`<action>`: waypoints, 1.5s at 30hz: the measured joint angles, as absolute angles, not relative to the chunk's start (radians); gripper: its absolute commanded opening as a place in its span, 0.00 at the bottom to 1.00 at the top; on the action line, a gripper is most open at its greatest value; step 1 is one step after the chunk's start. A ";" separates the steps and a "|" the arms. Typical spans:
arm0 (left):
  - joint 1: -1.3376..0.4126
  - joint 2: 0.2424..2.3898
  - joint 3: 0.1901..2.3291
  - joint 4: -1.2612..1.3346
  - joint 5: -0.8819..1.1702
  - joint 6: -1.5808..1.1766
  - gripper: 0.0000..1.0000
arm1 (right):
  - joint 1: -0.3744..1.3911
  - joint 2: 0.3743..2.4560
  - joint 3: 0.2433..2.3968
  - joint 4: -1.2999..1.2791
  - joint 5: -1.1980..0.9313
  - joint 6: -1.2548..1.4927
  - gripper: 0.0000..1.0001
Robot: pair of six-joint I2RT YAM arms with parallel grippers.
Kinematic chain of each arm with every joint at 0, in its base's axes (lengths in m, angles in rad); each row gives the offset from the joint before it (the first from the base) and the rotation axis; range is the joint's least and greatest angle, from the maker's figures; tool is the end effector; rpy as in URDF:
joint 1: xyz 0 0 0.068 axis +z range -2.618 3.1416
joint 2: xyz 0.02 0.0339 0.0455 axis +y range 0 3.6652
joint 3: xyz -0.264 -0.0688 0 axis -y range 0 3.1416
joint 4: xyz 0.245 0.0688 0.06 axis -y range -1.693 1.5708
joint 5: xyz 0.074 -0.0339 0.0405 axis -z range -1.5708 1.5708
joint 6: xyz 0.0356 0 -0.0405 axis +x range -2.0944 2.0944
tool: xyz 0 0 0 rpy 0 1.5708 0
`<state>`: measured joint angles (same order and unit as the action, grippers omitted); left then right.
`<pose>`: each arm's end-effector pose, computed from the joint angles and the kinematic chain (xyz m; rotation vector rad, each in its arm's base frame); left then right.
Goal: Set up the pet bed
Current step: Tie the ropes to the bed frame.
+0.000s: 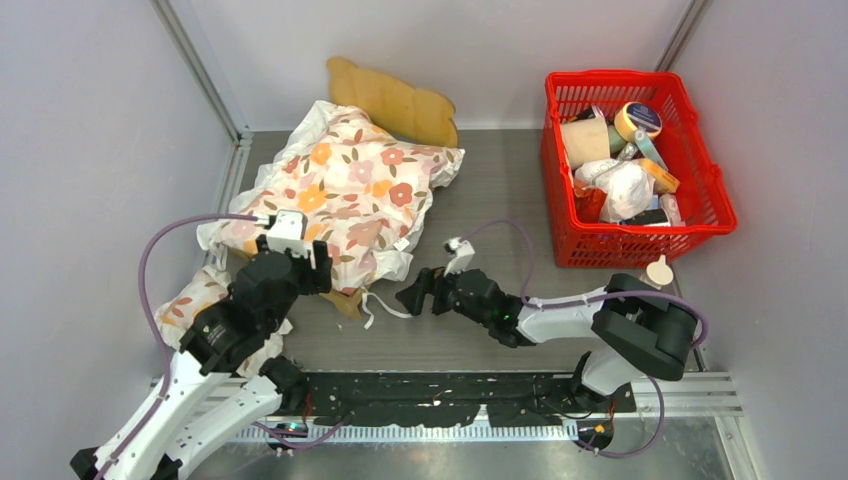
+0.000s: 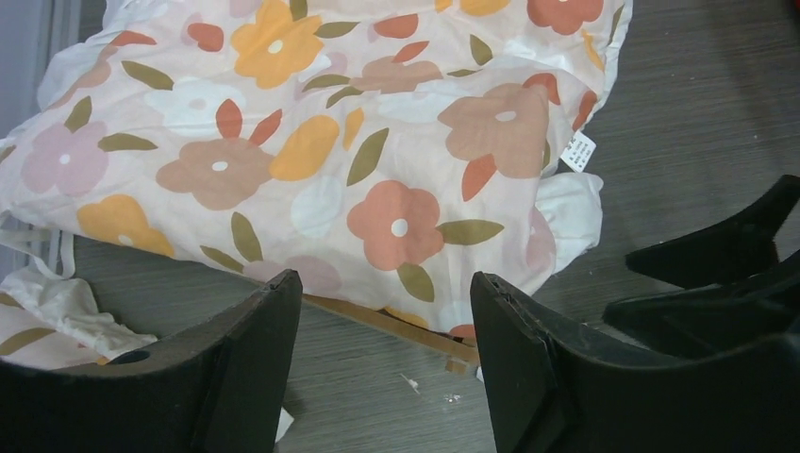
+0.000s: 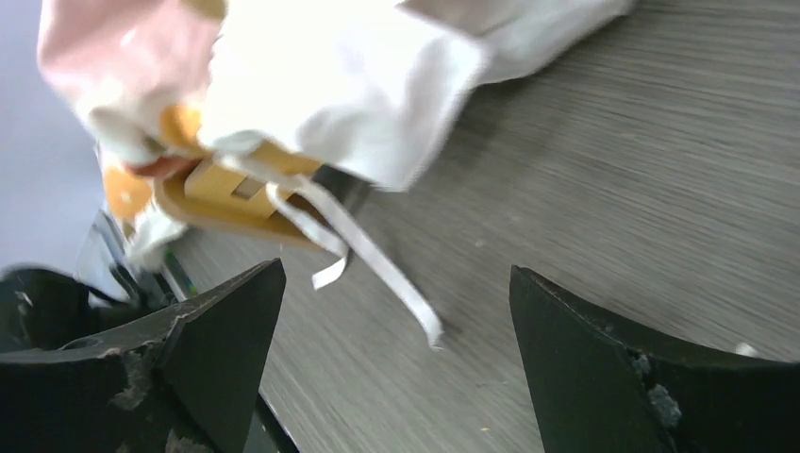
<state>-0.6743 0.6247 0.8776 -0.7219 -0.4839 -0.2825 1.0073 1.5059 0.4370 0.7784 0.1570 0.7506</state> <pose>0.1058 -0.0633 0.3396 0.0901 1.9825 -0.1251 0.1532 0.2320 0.1598 -0.1395 1.9950 1.0448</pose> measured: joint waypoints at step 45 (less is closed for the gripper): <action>-0.700 0.315 0.531 -0.755 -0.239 -0.605 0.61 | 1.206 1.768 0.802 0.544 0.296 0.358 0.51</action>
<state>-0.7002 0.3149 0.5308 -0.7547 -0.2394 -0.6052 1.2057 1.7679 0.8021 0.5442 0.2958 0.3580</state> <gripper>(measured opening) 0.607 0.529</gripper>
